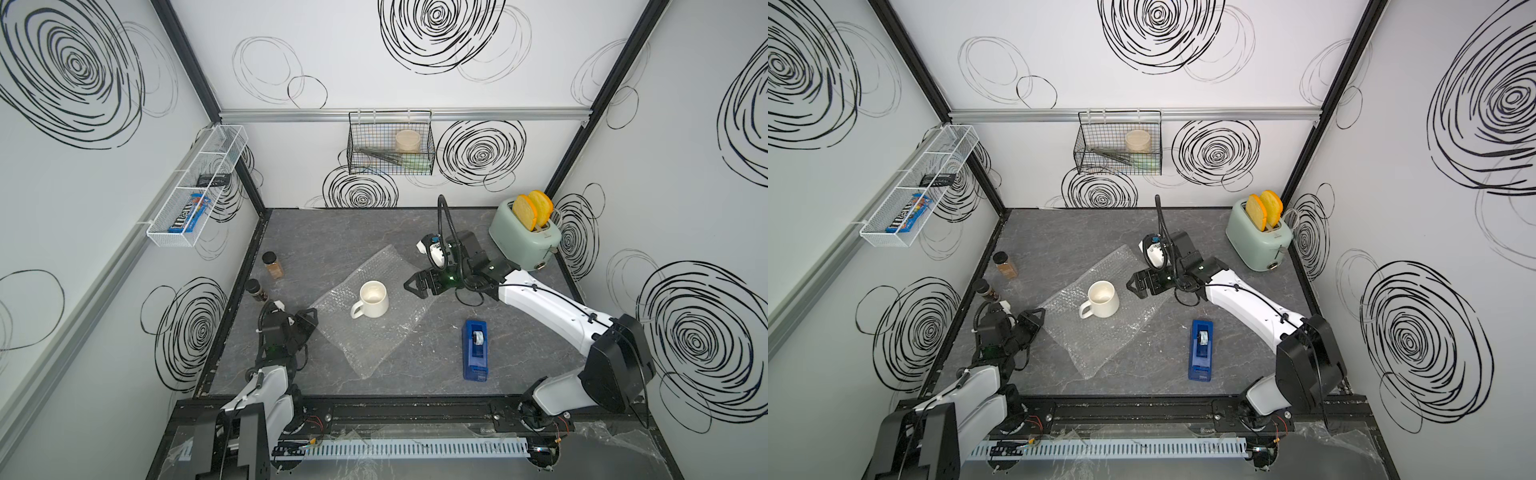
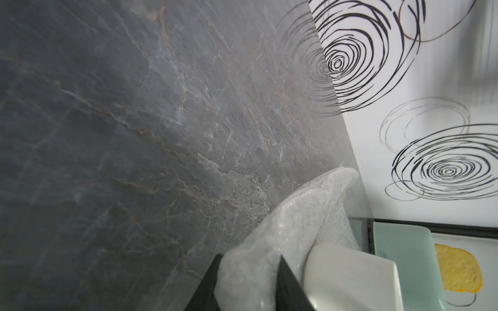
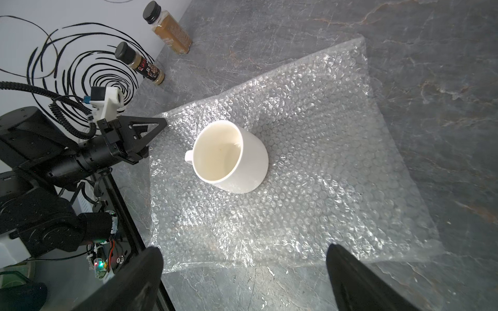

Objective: Wrap mugs in bubble wrap
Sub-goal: Wrap the mug in bubble wrap.

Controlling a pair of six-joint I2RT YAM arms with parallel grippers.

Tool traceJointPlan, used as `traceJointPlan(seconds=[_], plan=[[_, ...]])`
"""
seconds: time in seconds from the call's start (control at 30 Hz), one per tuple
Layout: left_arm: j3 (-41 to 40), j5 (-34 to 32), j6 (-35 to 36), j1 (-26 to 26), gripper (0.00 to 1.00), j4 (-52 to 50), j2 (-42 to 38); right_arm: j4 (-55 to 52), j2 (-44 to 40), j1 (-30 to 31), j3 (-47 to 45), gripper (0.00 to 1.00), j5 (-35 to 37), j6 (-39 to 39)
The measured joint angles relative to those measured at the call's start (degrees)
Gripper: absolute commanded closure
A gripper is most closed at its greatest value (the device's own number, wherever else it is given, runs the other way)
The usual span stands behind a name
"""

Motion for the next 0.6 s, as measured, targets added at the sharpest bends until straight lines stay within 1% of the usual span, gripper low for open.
traceJointPlan(seconds=[0.07, 0.13, 0.17, 0.27, 0.33, 0.6], plan=[[0.2, -0.7, 0.5, -0.7, 0.91, -1.9, -2.4, 0.0, 0.0, 0.0, -0.4, 0.01, -0.1, 0.1], [0.7, -1.6, 1.0, -2.0, 0.95, -4.0, -4.8, 0.0, 0.0, 0.0, -0.9, 0.02, -0.3, 0.3], [1.0, -2.1, 1.3, -2.6, 1.0, -4.8, -5.6, 0.1, 0.0, 0.0, -1.1, 0.03, -0.4, 0.4], [3.3, -4.7, 2.5, -6.6, 1.0, -7.5, -7.6, 0.6, 0.0, 0.0, -1.7, 0.04, -0.7, 0.9], [5.3, -6.8, 3.3, -10.3, 1.0, -8.8, -8.0, 1.0, 0.0, 0.0, -2.2, 0.05, -0.9, 1.3], [14.4, -16.9, 7.4, -28.3, 1.0, -13.6, -8.1, 1.3, 0.5, 0.4, -2.7, 0.07, -1.5, 2.6]])
